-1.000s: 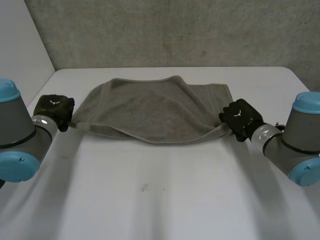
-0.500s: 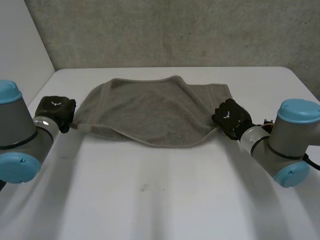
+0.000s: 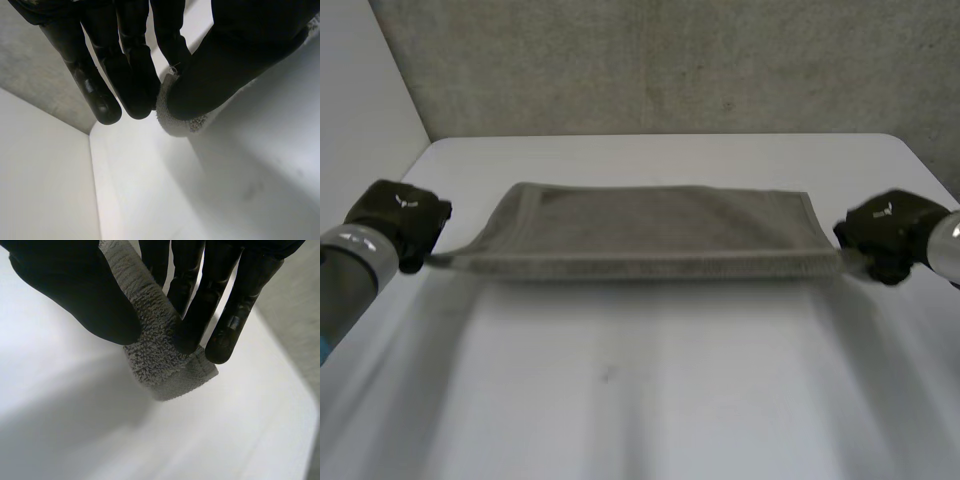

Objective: Fold the towel.

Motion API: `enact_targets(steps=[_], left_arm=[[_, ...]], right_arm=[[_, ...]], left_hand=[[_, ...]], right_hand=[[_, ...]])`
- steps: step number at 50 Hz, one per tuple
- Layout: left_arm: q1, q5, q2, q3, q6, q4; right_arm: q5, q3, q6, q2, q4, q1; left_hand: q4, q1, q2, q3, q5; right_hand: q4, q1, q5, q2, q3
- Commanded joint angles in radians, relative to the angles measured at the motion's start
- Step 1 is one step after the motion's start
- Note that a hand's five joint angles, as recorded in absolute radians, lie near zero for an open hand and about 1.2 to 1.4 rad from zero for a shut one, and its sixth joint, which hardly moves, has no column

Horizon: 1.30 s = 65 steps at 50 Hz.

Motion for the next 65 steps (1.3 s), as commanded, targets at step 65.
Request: enact_targets(steps=[65], left_arm=[[-0.006,0.077,-0.216,-0.073,-0.094,0.29]], right_arm=[[0.099,0.185,-0.097,0.052,-0.329,0.137]], left_hand=[[0.179,0.238,0.183,0.18,0.207]], right_hand=[[0.204,0.44,0.247,0.222,0.212]])
